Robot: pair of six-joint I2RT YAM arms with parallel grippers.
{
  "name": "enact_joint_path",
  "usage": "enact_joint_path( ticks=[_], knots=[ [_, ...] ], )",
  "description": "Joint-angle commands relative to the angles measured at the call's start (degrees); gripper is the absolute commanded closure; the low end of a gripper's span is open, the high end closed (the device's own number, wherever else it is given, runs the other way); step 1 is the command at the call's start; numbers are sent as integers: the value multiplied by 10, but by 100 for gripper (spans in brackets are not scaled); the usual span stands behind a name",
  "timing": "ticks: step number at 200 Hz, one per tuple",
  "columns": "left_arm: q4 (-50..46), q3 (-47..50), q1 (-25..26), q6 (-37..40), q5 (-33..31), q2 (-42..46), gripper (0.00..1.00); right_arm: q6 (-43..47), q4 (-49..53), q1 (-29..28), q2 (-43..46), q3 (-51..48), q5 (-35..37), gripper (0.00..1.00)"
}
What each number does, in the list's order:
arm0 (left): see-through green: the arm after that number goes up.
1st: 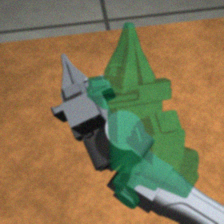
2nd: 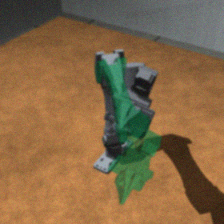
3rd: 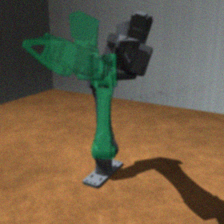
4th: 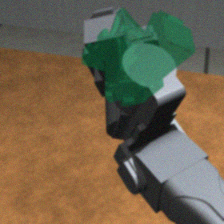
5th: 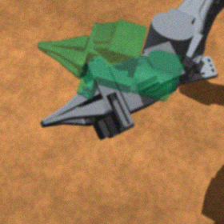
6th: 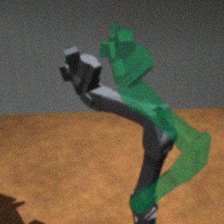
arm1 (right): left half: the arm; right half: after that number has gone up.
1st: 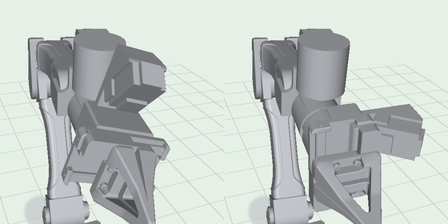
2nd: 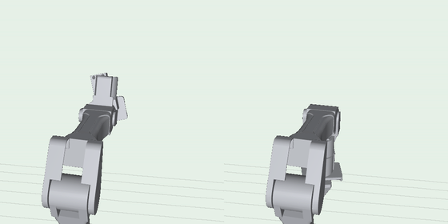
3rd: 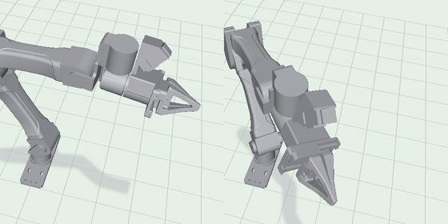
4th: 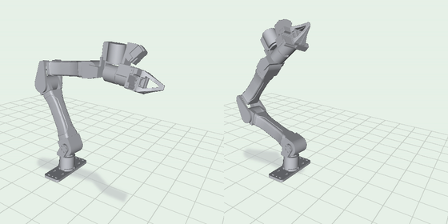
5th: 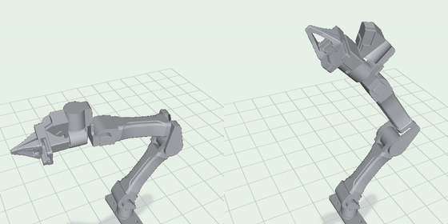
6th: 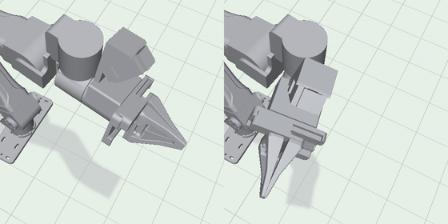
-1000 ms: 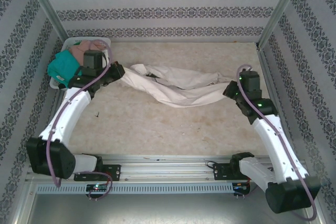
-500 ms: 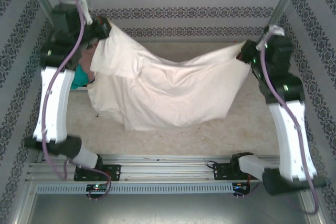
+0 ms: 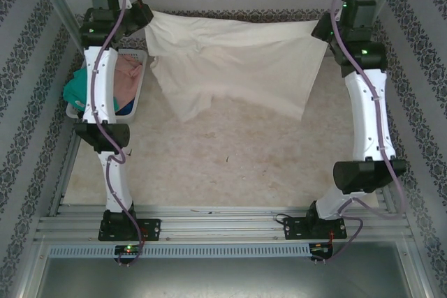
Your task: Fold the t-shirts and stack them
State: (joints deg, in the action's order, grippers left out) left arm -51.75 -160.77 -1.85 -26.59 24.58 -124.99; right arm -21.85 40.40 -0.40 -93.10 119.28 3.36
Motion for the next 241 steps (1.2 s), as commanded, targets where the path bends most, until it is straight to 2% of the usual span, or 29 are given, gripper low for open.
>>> enact_joint_path(
  ticks=[1, 19, 31, 40, 58, 67, 87, 111, 117, 124, 130, 140, 152, 176, 195, 220, 241],
  knots=[
    [40, 15, 3, 16, 37, 117, 100, 7, -47, 20, 74, -47, -19, 100],
    [50, 81, 4, 28, 38, 177, 100, -3, -83, 29, 121, -111, -39, 100],
    [57, 174, 4, 35, 38, 232, 100, -2, -83, 29, 147, -163, -66, 100],
    [98, 298, 6, 36, 39, 291, 100, -10, -93, 29, 173, -226, -79, 100],
    [289, 640, 10, -8, 35, 434, 100, -23, -125, 28, 224, -374, -102, 100],
    [332, 764, 9, -34, 25, 480, 100, -26, -129, 29, 241, -438, -104, 100],
    [338, 936, 13, -58, 24, 521, 100, -34, -109, 28, 275, -561, -101, 100],
    [328, 1076, 15, -78, 22, 537, 100, -48, -84, 24, 324, -687, -76, 100],
    [327, 1098, 15, -80, 20, 541, 100, -51, -72, 24, 333, -707, -60, 100],
    [330, 1122, 16, -84, 24, 545, 94, -50, -63, 24, 340, -725, -51, 96],
    [330, 1136, 18, -84, 30, 547, 91, -48, -52, 24, 343, -733, -46, 90],
    [324, 1155, 20, -86, 34, 552, 81, -49, -33, 24, 348, -745, -33, 71],
    [309, 1169, 22, -86, 30, 561, 69, -50, -16, 23, 360, -750, -28, 61],
    [284, 1169, 22, -77, 3, 578, 62, -60, 3, 3, 409, -734, -6, 51],
    [249, 1125, 23, -59, -22, 564, 58, -60, -18, -54, 408, -704, 4, 50],
    [239, 1043, 46, -36, -49, 497, 55, -43, -71, -169, 309, -661, 36, 45],
    [262, 970, 83, -22, -50, 390, 55, -39, -135, -196, 190, -624, 11, 44]
  ],
)
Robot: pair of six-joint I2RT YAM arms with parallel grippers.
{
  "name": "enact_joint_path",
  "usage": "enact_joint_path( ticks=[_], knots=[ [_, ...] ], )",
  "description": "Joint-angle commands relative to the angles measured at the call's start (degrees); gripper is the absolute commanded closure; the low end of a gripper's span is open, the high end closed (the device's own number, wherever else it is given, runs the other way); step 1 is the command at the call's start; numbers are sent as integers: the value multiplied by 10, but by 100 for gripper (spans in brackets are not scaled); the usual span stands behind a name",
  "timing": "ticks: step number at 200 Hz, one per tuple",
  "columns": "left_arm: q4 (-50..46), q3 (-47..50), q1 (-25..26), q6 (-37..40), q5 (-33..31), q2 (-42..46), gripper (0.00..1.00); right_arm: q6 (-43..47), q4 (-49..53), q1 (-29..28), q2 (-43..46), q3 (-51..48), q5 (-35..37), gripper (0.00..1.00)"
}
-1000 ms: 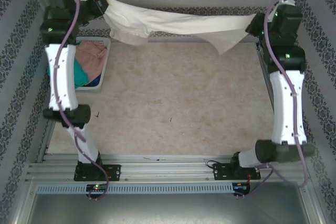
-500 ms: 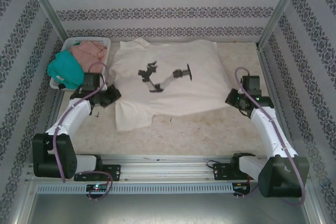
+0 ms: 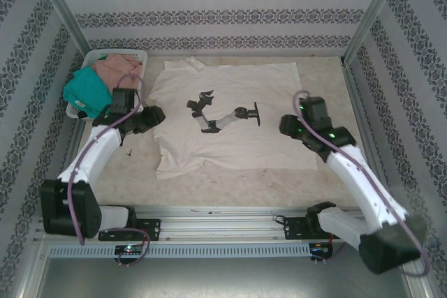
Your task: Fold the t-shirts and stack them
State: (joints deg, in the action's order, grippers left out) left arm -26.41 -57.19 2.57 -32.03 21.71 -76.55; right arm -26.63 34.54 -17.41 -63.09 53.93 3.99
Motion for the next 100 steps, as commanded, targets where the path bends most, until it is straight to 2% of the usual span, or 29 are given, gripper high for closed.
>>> enact_joint_path(
  ticks=[1, 12, 40, 54, 78, 100],
  knots=[
    [9, -69, 40, 32, -20, -101, 55, 9, -80, -26, -117, 33, 4, 44],
    [22, -117, 55, 42, -1, -169, 55, 15, -99, -26, -185, 63, 11, 45],
    [15, -244, 71, 40, -58, -342, 58, 33, -98, -9, -348, 165, 32, 45],
    [12, -302, 70, 43, -48, -413, 60, 24, -88, 0, -406, 199, 77, 46],
    [-29, -390, 70, 48, -88, -492, 61, 2, -90, 25, -453, 210, 68, 47],
    [-54, -439, 70, 56, -88, -534, 60, -18, -71, 49, -469, 211, 46, 47]
  ],
)
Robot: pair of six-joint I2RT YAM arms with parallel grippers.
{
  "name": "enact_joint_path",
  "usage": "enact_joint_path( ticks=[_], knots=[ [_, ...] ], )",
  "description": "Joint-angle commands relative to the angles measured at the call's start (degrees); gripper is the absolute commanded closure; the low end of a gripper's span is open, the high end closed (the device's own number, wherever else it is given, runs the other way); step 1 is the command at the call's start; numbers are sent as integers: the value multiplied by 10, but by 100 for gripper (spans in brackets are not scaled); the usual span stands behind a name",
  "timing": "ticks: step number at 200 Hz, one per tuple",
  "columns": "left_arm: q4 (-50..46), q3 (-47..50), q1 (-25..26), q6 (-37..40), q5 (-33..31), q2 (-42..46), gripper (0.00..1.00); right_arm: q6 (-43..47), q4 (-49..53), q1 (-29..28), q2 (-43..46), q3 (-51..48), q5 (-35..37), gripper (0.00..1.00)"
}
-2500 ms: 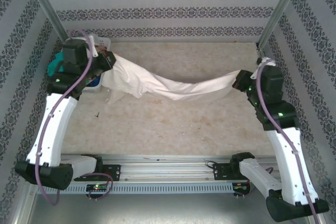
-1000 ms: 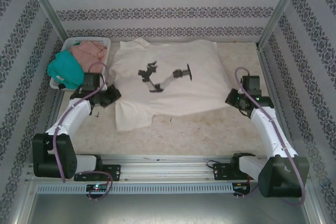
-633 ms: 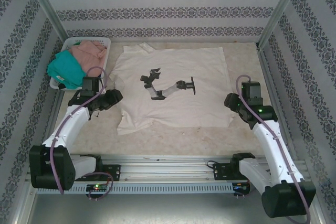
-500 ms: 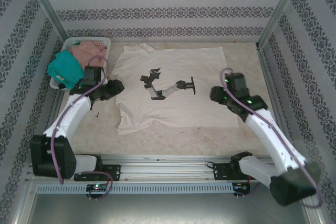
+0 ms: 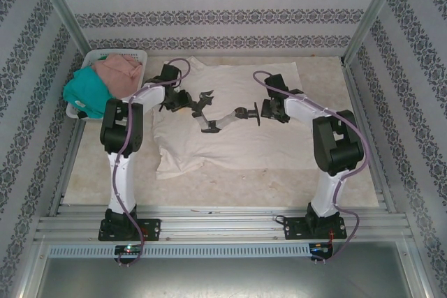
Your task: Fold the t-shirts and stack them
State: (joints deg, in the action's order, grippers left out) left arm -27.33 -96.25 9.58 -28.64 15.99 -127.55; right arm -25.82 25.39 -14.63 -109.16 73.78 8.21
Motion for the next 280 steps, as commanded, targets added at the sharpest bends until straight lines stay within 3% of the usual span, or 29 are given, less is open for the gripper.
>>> enact_joint_path(
  ticks=[1, 24, 76, 96, 111, 129, 156, 191, 202, 213, 237, 261, 280],
  knots=[
    [-43, -48, -1, 22, -30, -25, 60, -27, 21, 23, -9, 12, 2, 47],
    [-42, -82, -1, 19, -16, -65, 60, -48, 2, 57, 2, -36, -35, 48],
    [-123, -293, 3, 40, 7, -185, 60, -47, -1, 86, 74, -111, -40, 53],
    [-184, -394, 3, 56, 5, -214, 57, -24, -4, 44, 131, -130, -28, 49],
    [-225, -425, 3, 66, 4, -209, 55, 22, -28, -37, 169, -145, -23, 46],
    [-227, -369, 4, 76, -1, -154, 51, 91, -101, -138, 197, -173, -98, 45],
    [-153, -177, 3, 80, -19, -13, 44, 157, -233, -280, 202, -209, -210, 46],
    [-38, 73, -11, 62, -33, 165, 32, 194, -267, -410, 132, -171, -259, 58],
    [-11, 121, -11, 63, -42, 200, 25, 197, -270, -441, 105, -158, -244, 64],
    [9, 149, -13, 66, -38, 212, 22, 201, -267, -460, 73, -141, -243, 66],
    [12, 148, -14, 70, -6, 186, 26, 193, -262, -466, 17, -111, -209, 67],
    [15, 134, -14, 67, 4, 157, 26, 216, -254, -466, -7, -94, -161, 57],
    [17, 124, -14, 68, 8, 142, 27, 232, -255, -466, -16, -93, -139, 56]
  ],
)
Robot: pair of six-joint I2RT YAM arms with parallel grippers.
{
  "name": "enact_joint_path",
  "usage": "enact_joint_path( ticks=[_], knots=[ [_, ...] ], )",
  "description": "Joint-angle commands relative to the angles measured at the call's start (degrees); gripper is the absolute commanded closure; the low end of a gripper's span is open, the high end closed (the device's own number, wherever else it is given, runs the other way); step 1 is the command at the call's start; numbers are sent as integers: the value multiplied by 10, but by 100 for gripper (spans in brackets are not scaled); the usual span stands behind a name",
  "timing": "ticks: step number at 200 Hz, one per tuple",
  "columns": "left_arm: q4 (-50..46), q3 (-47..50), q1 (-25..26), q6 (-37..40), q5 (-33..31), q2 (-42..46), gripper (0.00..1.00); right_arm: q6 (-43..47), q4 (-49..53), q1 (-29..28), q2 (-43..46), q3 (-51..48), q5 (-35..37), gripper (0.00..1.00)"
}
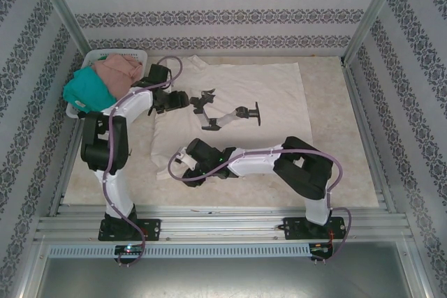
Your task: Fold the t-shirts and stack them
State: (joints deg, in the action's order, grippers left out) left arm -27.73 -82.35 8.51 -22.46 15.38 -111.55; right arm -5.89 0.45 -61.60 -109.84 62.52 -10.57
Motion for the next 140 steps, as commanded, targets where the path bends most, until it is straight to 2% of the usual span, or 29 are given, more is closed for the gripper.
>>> enact_joint_path(
  ticks=[1, 29, 48, 66, 116, 140],
  knots=[
    [21, -16, -3, 7, 15, -18, 27, 33, -6, 4, -9, 20, 48, 55],
    [-6, -60, -4, 16, 27, -59, 29, 55, 0, 4, -44, 36, 55, 54],
    [-14, -78, -4, 19, 35, -78, 30, 65, 20, 3, -68, 56, 66, 56],
    [-14, -82, -5, 20, 36, -85, 30, 67, 17, 4, -73, 52, 67, 63],
    [-26, -106, -9, 27, 49, -107, 31, 82, 20, -2, -20, 17, 27, 100],
    [-41, -121, -11, 32, 48, -117, 32, 93, 20, -4, 31, -15, -7, 100]
  ],
)
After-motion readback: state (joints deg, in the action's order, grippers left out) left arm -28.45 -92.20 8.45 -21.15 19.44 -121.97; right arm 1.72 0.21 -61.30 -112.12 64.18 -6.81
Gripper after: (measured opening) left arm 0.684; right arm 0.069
